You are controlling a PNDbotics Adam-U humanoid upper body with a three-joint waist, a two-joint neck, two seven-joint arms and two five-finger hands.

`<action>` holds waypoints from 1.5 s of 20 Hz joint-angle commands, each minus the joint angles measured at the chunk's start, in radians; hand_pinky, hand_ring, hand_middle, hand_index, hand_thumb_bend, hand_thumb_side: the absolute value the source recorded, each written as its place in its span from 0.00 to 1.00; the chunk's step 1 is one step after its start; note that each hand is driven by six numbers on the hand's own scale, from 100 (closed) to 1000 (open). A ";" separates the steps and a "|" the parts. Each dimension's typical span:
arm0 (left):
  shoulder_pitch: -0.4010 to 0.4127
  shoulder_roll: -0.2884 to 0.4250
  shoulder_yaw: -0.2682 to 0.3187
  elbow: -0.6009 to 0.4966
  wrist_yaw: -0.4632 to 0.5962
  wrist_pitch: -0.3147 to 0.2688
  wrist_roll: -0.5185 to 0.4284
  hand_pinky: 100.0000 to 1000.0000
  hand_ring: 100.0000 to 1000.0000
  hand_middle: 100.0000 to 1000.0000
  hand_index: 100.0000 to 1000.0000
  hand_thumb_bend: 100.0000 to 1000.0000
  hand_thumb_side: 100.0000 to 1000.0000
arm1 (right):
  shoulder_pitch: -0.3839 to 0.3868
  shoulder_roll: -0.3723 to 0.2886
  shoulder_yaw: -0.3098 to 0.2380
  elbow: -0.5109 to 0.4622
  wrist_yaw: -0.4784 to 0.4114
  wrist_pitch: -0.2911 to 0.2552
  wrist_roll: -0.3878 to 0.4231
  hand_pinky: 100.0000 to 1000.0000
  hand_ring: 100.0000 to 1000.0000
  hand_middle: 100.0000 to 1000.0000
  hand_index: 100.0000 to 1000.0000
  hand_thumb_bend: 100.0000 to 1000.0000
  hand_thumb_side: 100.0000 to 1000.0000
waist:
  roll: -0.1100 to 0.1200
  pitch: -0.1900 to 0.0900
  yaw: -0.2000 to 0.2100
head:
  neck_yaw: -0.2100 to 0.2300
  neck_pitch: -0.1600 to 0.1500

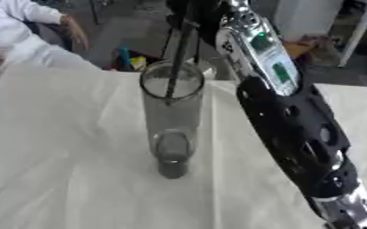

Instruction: Arrange flowers into the vase.

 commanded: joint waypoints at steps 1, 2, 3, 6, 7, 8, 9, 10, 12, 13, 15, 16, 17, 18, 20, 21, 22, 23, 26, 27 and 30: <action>-0.015 0.007 -0.006 -0.016 -0.004 0.000 0.000 0.48 0.53 0.69 0.84 0.00 0.97 | -0.014 -0.012 -0.004 -0.003 0.031 -0.013 0.003 0.12 0.06 0.00 0.02 0.39 0.47 | -0.014 0.001 0.001 | 0.004 -0.008; -0.015 0.007 -0.006 -0.016 -0.004 0.000 0.000 0.48 0.53 0.69 0.84 0.00 0.97 | -0.012 -0.012 -0.004 -0.003 0.037 -0.015 0.003 0.13 0.08 0.00 0.02 0.39 0.48 | -0.014 0.001 0.001 | 0.005 -0.008; -0.015 0.007 -0.006 -0.016 -0.004 0.000 0.000 0.48 0.53 0.69 0.84 0.00 0.97 | -0.011 -0.013 -0.005 -0.003 0.042 -0.018 0.002 0.16 0.13 0.00 0.04 0.39 0.51 | -0.014 0.001 0.001 | 0.005 -0.008; -0.017 0.008 -0.006 -0.016 -0.003 0.000 0.000 0.48 0.53 0.69 0.84 0.00 0.97 | -0.006 -0.015 -0.004 -0.005 0.057 -0.027 -0.001 0.18 0.20 0.00 0.06 0.39 0.54 | -0.015 0.001 0.001 | 0.007 -0.009; -0.017 0.008 -0.005 -0.016 -0.003 0.000 0.000 0.48 0.53 0.69 0.84 0.00 0.97 | -0.005 -0.016 -0.003 -0.005 0.062 -0.029 -0.001 0.19 0.22 0.00 0.06 0.38 0.55 | -0.015 0.001 0.001 | 0.007 -0.009; -0.017 0.008 -0.005 -0.016 -0.003 0.000 0.000 0.48 0.53 0.69 0.84 0.00 0.97 | -0.004 -0.017 -0.002 -0.006 0.067 -0.032 -0.002 0.19 0.24 0.00 0.07 0.38 0.56 | -0.016 0.001 0.000 | 0.008 -0.009; -0.018 0.008 -0.006 -0.016 -0.003 0.001 -0.001 0.48 0.53 0.69 0.84 0.00 0.97 | -0.002 -0.019 -0.002 -0.007 0.072 -0.034 -0.002 0.19 0.24 0.00 0.07 0.38 0.57 | -0.016 0.001 0.000 | 0.008 -0.009; -0.018 0.008 -0.005 -0.016 -0.003 0.001 -0.001 0.48 0.53 0.69 0.84 0.00 0.97 | 0.000 -0.020 -0.002 -0.007 0.078 -0.037 -0.003 0.21 0.27 0.00 0.07 0.38 0.59 | -0.016 0.001 0.000 | 0.009 -0.009; -0.018 0.008 -0.005 -0.016 -0.003 0.001 -0.001 0.48 0.53 0.69 0.84 0.00 0.97 | 0.004 -0.022 -0.003 -0.009 0.090 -0.045 -0.006 0.24 0.30 0.00 0.09 0.38 0.61 | -0.016 0.001 0.000 | 0.011 -0.010; -0.018 0.008 -0.005 -0.016 -0.003 0.001 -0.001 0.48 0.53 0.69 0.84 0.00 0.97 | 0.005 -0.024 -0.003 -0.010 0.098 -0.050 -0.008 0.26 0.31 0.00 0.09 0.38 0.62 | -0.015 0.001 0.000 | 0.011 -0.010; -0.019 0.008 -0.005 -0.016 -0.004 0.001 -0.002 0.48 0.53 0.69 0.84 0.00 0.97 | 0.008 -0.026 -0.002 -0.011 0.117 -0.060 -0.008 0.27 0.32 0.00 0.10 0.38 0.63 | -0.015 0.001 0.000 | 0.012 -0.011; -0.019 0.008 -0.005 -0.016 -0.004 0.001 -0.003 0.48 0.53 0.69 0.84 0.00 0.97 | 0.009 -0.028 0.000 -0.011 0.127 -0.063 -0.006 0.27 0.33 0.00 0.10 0.38 0.63 | -0.015 0.001 -0.001 | 0.012 -0.010; -0.019 0.008 -0.005 -0.016 -0.004 0.002 -0.004 0.48 0.53 0.69 0.84 0.00 0.97 | 0.010 -0.030 0.001 -0.010 0.138 -0.065 -0.003 0.27 0.33 0.00 0.11 0.37 0.64 | -0.016 0.001 -0.001 | 0.012 -0.010; -0.019 0.008 -0.005 -0.016 -0.004 0.002 -0.004 0.48 0.53 0.69 0.84 0.00 0.97 | 0.010 -0.032 0.002 -0.009 0.151 -0.065 0.002 0.27 0.33 0.00 0.11 0.38 0.65 | -0.016 0.001 -0.001 | 0.012 -0.010; -0.018 0.008 -0.005 -0.016 -0.004 0.003 -0.005 0.48 0.53 0.69 0.84 0.00 0.97 | 0.011 -0.041 0.004 -0.008 0.186 -0.068 0.014 0.29 0.35 0.00 0.11 0.38 0.67 | -0.016 0.000 -0.003 | 0.014 -0.009; -0.018 0.008 -0.005 -0.016 -0.005 0.003 -0.005 0.48 0.53 0.69 0.84 0.00 0.97 | 0.011 -0.046 0.004 -0.008 0.206 -0.069 0.022 0.30 0.35 0.00 0.11 0.37 0.69 | -0.016 0.000 -0.003 | 0.014 -0.009; -0.018 0.008 -0.004 -0.016 -0.005 0.003 -0.006 0.48 0.53 0.69 0.84 0.00 0.97 | 0.012 -0.051 0.005 -0.007 0.226 -0.071 0.030 0.31 0.36 0.00 0.11 0.37 0.70 | -0.017 0.000 -0.004 | 0.015 -0.009; -0.018 0.008 -0.004 -0.016 -0.005 0.003 -0.006 0.48 0.53 0.69 0.84 0.00 0.97 | 0.014 -0.056 0.005 -0.006 0.245 -0.072 0.039 0.31 0.36 0.00 0.12 0.37 0.71 | -0.017 0.000 -0.005 | 0.016 -0.009; -0.017 0.008 -0.004 -0.016 -0.006 0.004 -0.006 0.48 0.53 0.69 0.83 0.00 0.97 | 0.018 -0.070 0.008 0.001 0.294 -0.065 0.081 0.35 0.39 0.00 0.15 0.37 0.74 | -0.018 0.000 -0.007 | 0.017 -0.009; -0.017 0.009 -0.004 -0.016 -0.006 0.004 -0.006 0.48 0.53 0.69 0.83 0.00 0.97 | 0.018 -0.075 0.007 0.003 0.310 -0.062 0.098 0.36 0.40 0.00 0.16 0.37 0.75 | -0.018 0.000 -0.007 | 0.018 -0.009; -0.017 0.009 -0.004 -0.016 -0.006 0.004 -0.007 0.48 0.53 0.69 0.83 0.00 0.97 | 0.018 -0.086 0.003 0.005 0.342 -0.060 0.140 0.40 0.42 0.00 0.18 0.37 0.77 | -0.018 0.000 -0.010 | 0.019 -0.009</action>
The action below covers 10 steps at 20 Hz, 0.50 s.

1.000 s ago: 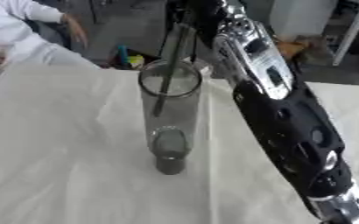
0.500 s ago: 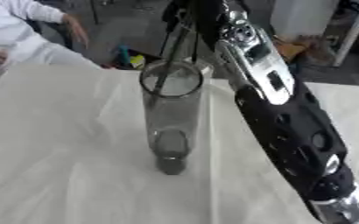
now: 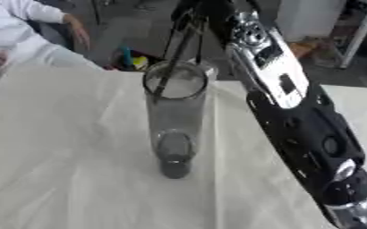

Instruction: Arrange flowers into the vase.

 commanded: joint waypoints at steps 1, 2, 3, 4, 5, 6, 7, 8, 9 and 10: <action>-0.011 0.009 -0.004 -0.016 -0.005 0.000 -0.003 0.48 0.53 0.69 0.83 0.00 0.97 | -0.017 -0.038 -0.009 -0.006 0.042 0.000 0.049 0.41 0.43 0.00 0.19 0.37 0.77 | -0.014 0.000 -0.002 | 0.003 -0.008; -0.010 0.009 -0.005 -0.016 -0.006 0.000 -0.004 0.48 0.53 0.69 0.83 0.00 0.97 | -0.018 -0.043 -0.008 -0.007 0.053 0.000 0.070 0.44 0.45 0.00 0.21 0.38 0.79 | -0.014 -0.001 -0.003 | 0.002 -0.008; -0.010 0.009 -0.005 -0.016 -0.006 0.000 -0.005 0.48 0.53 0.69 0.83 0.00 0.97 | -0.019 -0.049 -0.005 -0.009 0.065 0.000 0.098 0.47 0.47 0.01 0.23 0.38 0.81 | -0.014 -0.001 -0.003 | 0.002 -0.007; -0.009 0.009 -0.005 -0.016 -0.006 0.000 -0.005 0.48 0.53 0.69 0.83 0.00 0.97 | -0.021 -0.054 -0.003 -0.010 0.081 -0.001 0.128 0.48 0.48 0.02 0.23 0.38 0.81 | -0.014 -0.001 -0.003 | 0.002 -0.007; -0.009 0.009 -0.004 -0.016 -0.006 0.000 -0.005 0.48 0.53 0.69 0.83 0.00 0.97 | -0.021 -0.058 -0.004 -0.011 0.097 -0.003 0.157 0.49 0.48 0.02 0.22 0.39 0.80 | -0.014 -0.001 -0.003 | 0.002 -0.007; -0.009 0.010 -0.004 -0.016 -0.006 0.000 -0.005 0.48 0.53 0.69 0.83 0.00 0.97 | -0.022 -0.061 -0.005 -0.011 0.113 -0.005 0.183 0.50 0.49 0.02 0.22 0.39 0.80 | -0.014 -0.002 -0.004 | 0.002 -0.007; -0.008 0.010 -0.004 -0.016 -0.006 0.000 -0.005 0.48 0.53 0.69 0.83 0.00 0.97 | -0.023 -0.064 -0.007 -0.010 0.129 -0.007 0.208 0.50 0.49 0.03 0.21 0.40 0.78 | -0.014 -0.002 -0.004 | 0.002 -0.007; -0.008 0.010 -0.004 -0.016 -0.006 0.000 -0.005 0.48 0.53 0.69 0.83 0.00 0.97 | -0.024 -0.067 -0.008 -0.009 0.143 -0.010 0.231 0.51 0.49 0.03 0.21 0.40 0.78 | -0.014 -0.002 -0.004 | 0.002 -0.007; -0.008 0.010 -0.004 -0.016 -0.006 0.000 -0.005 0.48 0.53 0.69 0.83 0.00 0.97 | -0.025 -0.068 -0.008 -0.007 0.155 -0.011 0.255 0.51 0.50 0.03 0.21 0.40 0.78 | -0.014 -0.002 -0.004 | 0.002 -0.007; -0.008 0.010 -0.005 -0.016 -0.006 0.001 -0.005 0.48 0.53 0.69 0.83 0.00 0.97 | -0.027 -0.069 -0.009 -0.004 0.167 -0.013 0.277 0.52 0.50 0.04 0.20 0.41 0.78 | -0.014 -0.003 -0.005 | 0.002 -0.007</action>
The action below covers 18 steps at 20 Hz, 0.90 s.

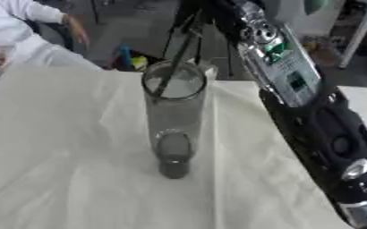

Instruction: Arrange flowers into the vase.

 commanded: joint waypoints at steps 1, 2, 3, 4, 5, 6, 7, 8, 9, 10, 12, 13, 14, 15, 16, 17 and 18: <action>-0.008 0.010 -0.005 -0.016 -0.003 -0.001 -0.003 0.48 0.53 0.69 0.83 0.00 0.97 | -0.029 -0.031 -0.010 -0.001 0.046 -0.007 0.071 0.52 0.50 0.04 0.20 0.41 0.78 | -0.014 -0.003 0.000 | 0.001 -0.007; -0.008 0.010 -0.006 -0.016 -0.003 -0.001 -0.004 0.48 0.53 0.69 0.83 0.00 0.97 | -0.032 -0.030 -0.011 0.003 0.054 -0.008 0.089 0.52 0.51 0.04 0.20 0.41 0.78 | -0.014 -0.004 0.000 | 0.000 -0.007; -0.007 0.010 -0.006 -0.016 -0.003 -0.001 -0.004 0.48 0.53 0.69 0.83 0.00 0.97 | -0.034 -0.031 -0.011 0.005 0.061 -0.011 0.106 0.53 0.51 0.04 0.21 0.41 0.78 | -0.014 -0.004 0.000 | -0.001 -0.007; -0.007 0.010 -0.006 -0.016 -0.003 -0.001 -0.004 0.48 0.53 0.69 0.83 0.00 0.97 | -0.037 -0.032 -0.010 0.006 0.068 -0.016 0.124 0.53 0.52 0.05 0.21 0.42 0.78 | -0.014 -0.004 0.001 | -0.001 -0.007; -0.006 0.010 -0.005 -0.016 -0.003 -0.001 -0.005 0.48 0.53 0.69 0.83 0.00 0.97 | -0.039 -0.033 -0.009 0.007 0.075 -0.021 0.140 0.54 0.52 0.06 0.22 0.42 0.78 | -0.014 -0.005 0.001 | -0.002 -0.007; -0.006 0.011 -0.006 -0.016 -0.003 -0.001 -0.005 0.48 0.53 0.69 0.83 0.00 0.97 | -0.041 -0.034 -0.009 0.009 0.083 -0.027 0.157 0.55 0.53 0.06 0.23 0.42 0.78 | -0.015 -0.005 0.001 | -0.002 -0.007; -0.006 0.011 -0.006 -0.016 -0.003 -0.001 -0.005 0.48 0.53 0.69 0.83 0.00 0.97 | -0.043 -0.035 -0.010 0.011 0.092 -0.032 0.170 0.55 0.53 0.06 0.23 0.42 0.78 | -0.015 -0.005 0.001 | -0.003 -0.007; -0.006 0.011 -0.006 -0.016 -0.003 0.000 -0.006 0.48 0.53 0.69 0.83 0.00 0.97 | -0.045 -0.035 -0.009 0.013 0.100 -0.038 0.184 0.60 0.56 0.09 0.27 0.43 0.79 | -0.015 -0.005 0.002 | -0.004 -0.008; -0.006 0.011 -0.006 -0.016 -0.003 0.000 -0.006 0.48 0.53 0.69 0.83 0.00 0.97 | -0.048 -0.035 -0.009 0.015 0.107 -0.044 0.199 0.64 0.58 0.11 0.32 0.43 0.78 | -0.016 -0.006 0.002 | -0.004 -0.009; -0.006 0.011 -0.006 -0.016 -0.003 0.000 -0.007 0.48 0.53 0.69 0.83 0.00 0.97 | -0.049 -0.036 -0.008 0.017 0.115 -0.051 0.215 0.67 0.60 0.13 0.36 0.43 0.79 | -0.016 -0.006 0.002 | -0.005 -0.010; -0.006 0.011 -0.006 -0.016 -0.003 0.000 -0.007 0.48 0.53 0.69 0.83 0.00 0.97 | -0.052 -0.035 -0.010 0.021 0.127 -0.064 0.239 0.71 0.63 0.17 0.42 0.42 0.79 | -0.016 -0.006 0.003 | -0.006 -0.010; -0.005 0.011 -0.006 -0.016 -0.003 0.001 -0.008 0.48 0.53 0.69 0.83 0.00 0.97 | -0.053 -0.035 -0.012 0.023 0.132 -0.070 0.249 0.72 0.65 0.20 0.44 0.43 0.80 | -0.016 -0.006 0.003 | -0.007 -0.010; -0.005 0.011 -0.007 -0.016 -0.003 0.001 -0.009 0.48 0.53 0.69 0.83 0.00 0.97 | -0.053 -0.034 -0.012 0.024 0.137 -0.077 0.257 0.73 0.67 0.21 0.46 0.43 0.80 | -0.016 -0.006 0.003 | -0.007 -0.010; -0.005 0.011 -0.007 -0.016 -0.003 0.001 -0.009 0.48 0.53 0.69 0.83 0.00 0.97 | -0.054 -0.034 -0.013 0.026 0.143 -0.083 0.264 0.73 0.67 0.22 0.46 0.44 0.80 | -0.016 -0.006 0.003 | -0.007 -0.010; -0.005 0.011 -0.007 -0.016 -0.003 0.001 -0.010 0.48 0.53 0.69 0.83 0.00 0.97 | -0.054 -0.034 -0.014 0.027 0.147 -0.088 0.269 0.74 0.68 0.23 0.47 0.44 0.80 | -0.016 -0.006 0.003 | -0.007 -0.011; -0.005 0.011 -0.007 -0.016 -0.003 0.001 -0.010 0.48 0.53 0.69 0.83 0.00 0.97 | -0.055 -0.034 -0.016 0.028 0.152 -0.094 0.272 0.74 0.68 0.23 0.47 0.44 0.80 | -0.016 -0.006 0.003 | -0.007 -0.011; -0.005 0.011 -0.007 -0.016 -0.003 0.001 -0.010 0.48 0.53 0.69 0.83 0.00 0.97 | -0.055 -0.035 -0.016 0.028 0.156 -0.099 0.275 0.74 0.69 0.24 0.48 0.44 0.81 | -0.016 -0.006 0.003 | -0.006 -0.011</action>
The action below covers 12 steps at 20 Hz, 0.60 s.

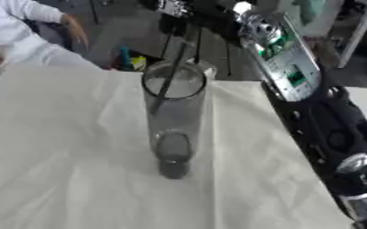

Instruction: Arrange flowers into the vase.

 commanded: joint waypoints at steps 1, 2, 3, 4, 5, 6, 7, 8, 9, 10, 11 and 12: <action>-0.005 0.011 -0.007 -0.016 -0.002 -0.001 -0.004 0.48 0.53 0.69 0.83 0.00 0.97 | -0.028 -0.027 -0.015 -0.003 0.021 -0.018 0.016 0.75 0.69 0.24 0.48 0.44 0.81 | -0.012 -0.006 0.001 | -0.001 -0.011; -0.005 0.011 -0.006 -0.016 -0.002 -0.001 -0.004 0.48 0.53 0.69 0.83 0.00 0.97 | -0.027 -0.028 -0.015 -0.003 0.025 -0.022 0.019 0.75 0.69 0.25 0.49 0.44 0.81 | -0.012 -0.006 0.001 | -0.001 -0.010; -0.005 0.011 -0.006 -0.016 -0.003 -0.001 -0.004 0.48 0.53 0.69 0.83 0.00 0.97 | -0.027 -0.029 -0.014 -0.002 0.028 -0.025 0.023 0.75 0.70 0.25 0.50 0.44 0.81 | -0.012 -0.006 0.001 | -0.001 -0.010; -0.005 0.011 -0.006 -0.016 -0.003 -0.001 -0.005 0.48 0.53 0.69 0.83 0.00 0.97 | -0.026 -0.031 -0.013 -0.002 0.032 -0.028 0.029 0.76 0.71 0.26 0.50 0.44 0.81 | -0.012 -0.006 0.001 | 0.000 -0.010; -0.005 0.011 -0.006 -0.016 -0.003 -0.001 -0.005 0.48 0.53 0.69 0.83 0.00 0.97 | -0.025 -0.032 -0.013 -0.002 0.036 -0.032 0.037 0.76 0.71 0.27 0.51 0.45 0.82 | -0.012 -0.006 0.001 | 0.000 -0.011; -0.005 0.011 -0.006 -0.016 -0.003 -0.001 -0.005 0.48 0.53 0.69 0.83 0.00 0.97 | -0.025 -0.033 -0.012 -0.002 0.040 -0.035 0.044 0.77 0.72 0.27 0.52 0.45 0.82 | -0.011 -0.006 0.000 | 0.001 -0.011; -0.005 0.011 -0.006 -0.016 -0.003 0.000 -0.006 0.48 0.53 0.69 0.83 0.00 0.97 | -0.024 -0.034 -0.013 -0.002 0.042 -0.037 0.051 0.77 0.72 0.27 0.53 0.45 0.82 | -0.011 -0.006 0.000 | 0.001 -0.011; -0.005 0.011 -0.006 -0.016 -0.003 0.000 -0.007 0.48 0.53 0.69 0.83 0.00 0.97 | -0.024 -0.034 -0.013 -0.002 0.043 -0.038 0.058 0.77 0.72 0.28 0.54 0.45 0.82 | -0.011 -0.006 0.000 | 0.001 -0.011; -0.005 0.011 -0.007 -0.016 -0.003 0.000 -0.007 0.48 0.53 0.69 0.83 0.00 0.97 | -0.025 -0.034 -0.013 -0.001 0.042 -0.039 0.064 0.77 0.72 0.28 0.54 0.45 0.82 | -0.011 -0.006 0.000 | 0.001 -0.010; -0.005 0.011 -0.006 -0.016 -0.003 0.000 -0.008 0.48 0.53 0.69 0.83 0.00 0.97 | -0.025 -0.035 -0.011 -0.001 0.042 -0.039 0.071 0.78 0.74 0.29 0.56 0.45 0.82 | -0.012 -0.006 0.000 | 0.002 -0.010; -0.005 0.012 -0.006 -0.016 -0.003 0.000 -0.008 0.48 0.53 0.69 0.83 0.00 0.97 | -0.026 -0.037 -0.008 -0.001 0.044 -0.040 0.081 0.79 0.76 0.31 0.58 0.47 0.82 | -0.012 -0.007 0.000 | 0.002 -0.009; -0.005 0.012 -0.006 -0.016 -0.003 0.000 -0.009 0.48 0.53 0.69 0.83 0.00 0.97 | -0.028 -0.038 -0.007 0.000 0.046 -0.042 0.091 0.79 0.76 0.31 0.58 0.46 0.82 | -0.012 -0.007 0.001 | 0.002 -0.009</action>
